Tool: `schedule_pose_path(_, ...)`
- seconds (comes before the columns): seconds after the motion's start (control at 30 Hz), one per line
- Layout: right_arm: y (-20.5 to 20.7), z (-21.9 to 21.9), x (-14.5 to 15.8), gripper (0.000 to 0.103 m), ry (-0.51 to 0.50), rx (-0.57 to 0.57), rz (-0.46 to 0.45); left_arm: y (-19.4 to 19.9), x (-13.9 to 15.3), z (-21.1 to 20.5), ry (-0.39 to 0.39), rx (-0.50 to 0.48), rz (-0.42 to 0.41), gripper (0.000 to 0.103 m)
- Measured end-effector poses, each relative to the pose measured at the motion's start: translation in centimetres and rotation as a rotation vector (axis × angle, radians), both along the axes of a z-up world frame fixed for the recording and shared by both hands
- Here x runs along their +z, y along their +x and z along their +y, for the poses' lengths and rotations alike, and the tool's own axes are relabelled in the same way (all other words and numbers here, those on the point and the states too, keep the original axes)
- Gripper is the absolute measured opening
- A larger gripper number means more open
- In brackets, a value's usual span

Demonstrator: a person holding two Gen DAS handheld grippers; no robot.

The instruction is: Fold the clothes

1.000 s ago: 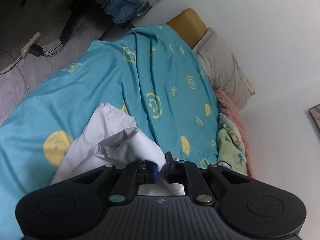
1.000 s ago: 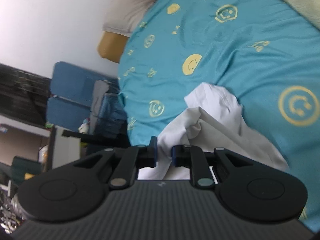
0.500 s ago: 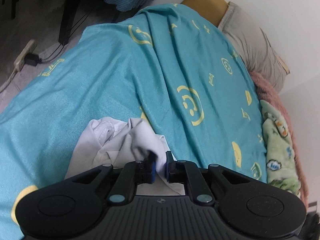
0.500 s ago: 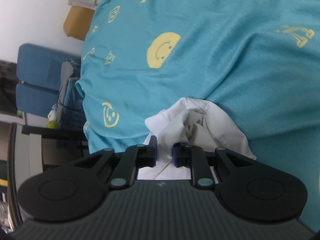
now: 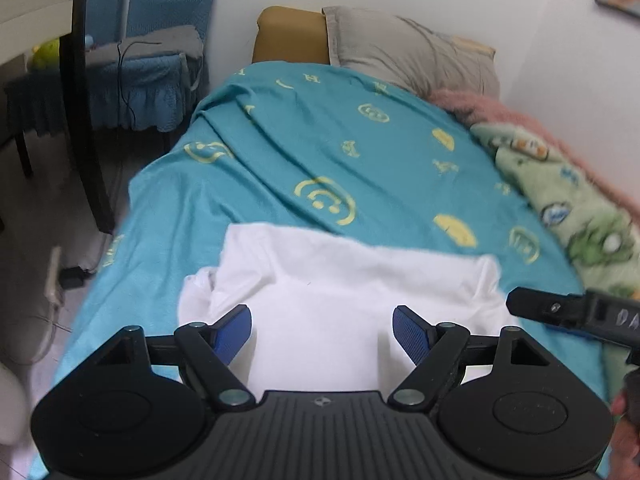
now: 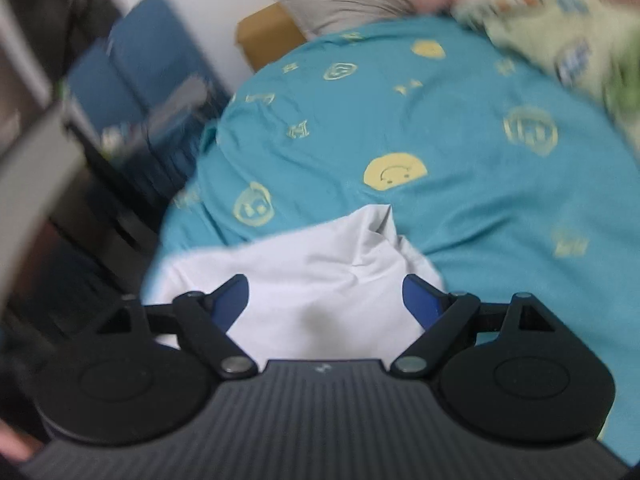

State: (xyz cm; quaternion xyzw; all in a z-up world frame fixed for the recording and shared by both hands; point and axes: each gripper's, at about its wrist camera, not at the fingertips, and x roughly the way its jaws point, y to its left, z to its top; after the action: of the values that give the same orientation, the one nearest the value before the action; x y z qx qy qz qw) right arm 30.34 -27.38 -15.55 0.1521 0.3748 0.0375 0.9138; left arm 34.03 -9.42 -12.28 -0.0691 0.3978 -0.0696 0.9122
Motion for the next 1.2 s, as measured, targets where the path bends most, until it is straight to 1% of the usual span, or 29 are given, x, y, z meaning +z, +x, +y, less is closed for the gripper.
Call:
schedule_pose_path(0.03, 0.3, 0.5, -0.6, 0.08, -0.047, 0.014, 0.007, 0.0, -0.5, 0.0, 0.008, -0.002, 0.009, 0.079)
schedule_pose_path(0.1, 1.2, 1.3, -2.2, 0.08, -0.116, 0.009, 0.036, 0.2, -2.0, 0.1, 0.018, -0.003, 0.04, 0.079)
schedule_pose_path(0.13, 1.5, 1.3, -3.2, 0.08, -0.127, -0.003, 0.062, 0.2, -2.7, 0.3, 0.017, -0.007, 0.053, 0.079)
schedule_pose_path(0.2, 1.8, 1.0, -5.2, 0.079, -0.116, -0.017, 0.111, 0.0, -3.7, 0.3, 0.028, -0.028, 0.045, 0.08)
schedule_pose_path(0.23, 1.6, 0.9, -5.6, 0.079, -0.105, -0.024, 0.11, -0.2, -4.0, 0.3, 0.038, -0.038, 0.041, 0.08)
schedule_pose_path(0.3, 1.3, 1.2, -5.3, 0.079, -0.119, -0.026, 0.102, -0.5, -3.9, 0.1, 0.059, -0.054, 0.042, 0.08)
schedule_pose_path(0.4, 0.0, 1.8, -3.8, 0.079, -0.126, -0.03, 0.082, -1.5, -3.1, 0.3, 0.014, -0.061, 0.056, 0.08)
schedule_pose_path(0.53, -3.9, 2.7, -1.3, 0.079, -0.111, -0.06, 0.053, -4.7, -1.6, 0.8, -0.028, -0.056, 0.058, 0.08)
schedule_pose_path(0.63, -7.0, 3.6, 0.2, 0.079, -0.12, -0.058, 0.023, -7.1, -1.1, 1.4, -0.05, -0.031, 0.082, 0.08)
schedule_pose_path(0.73, -8.4, 3.7, 0.0, 0.079, -0.108, -0.053, 0.038, -8.6, -1.7, 2.1, -0.068, 0.022, 0.138, 0.08)
schedule_pose_path(0.83, -8.3, 3.5, -1.4, 0.079, -0.117, -0.058, 0.088, -9.6, -2.2, 2.6, -0.081, 0.053, 0.175, 0.079)
schedule_pose_path(0.9, -8.0, 3.1, -2.4, 0.079, -0.114, -0.065, 0.126, -10.3, -2.0, 2.8, -0.099, 0.06, 0.185, 0.079)
schedule_pose_path(0.93, -7.9, 3.0, -2.8, 0.079, -0.11, -0.068, 0.141, -10.8, -1.8, 3.0, -0.12, 0.061, 0.19, 0.079)
schedule_pose_path(1.03, -7.9, 3.1, -3.1, 0.079, -0.109, -0.065, 0.146, -12.3, -1.7, 4.1, -0.235, 0.067, 0.22, 0.08)
schedule_pose_path(1.1, -7.9, 3.0, -3.2, 0.079, -0.107, -0.064, 0.149, -12.7, -2.5, 4.9, -0.322, 0.1, 0.273, 0.081)
schedule_pose_path(1.17, -8.0, 3.0, -3.3, 0.079, -0.102, -0.064, 0.153, -12.4, -3.5, 5.6, -0.39, 0.14, 0.326, 0.081)
schedule_pose_path(1.2, -8.0, 3.0, -3.3, 0.079, -0.1, -0.065, 0.154, -12.1, -4.0, 6.0, -0.422, 0.159, 0.339, 0.081)
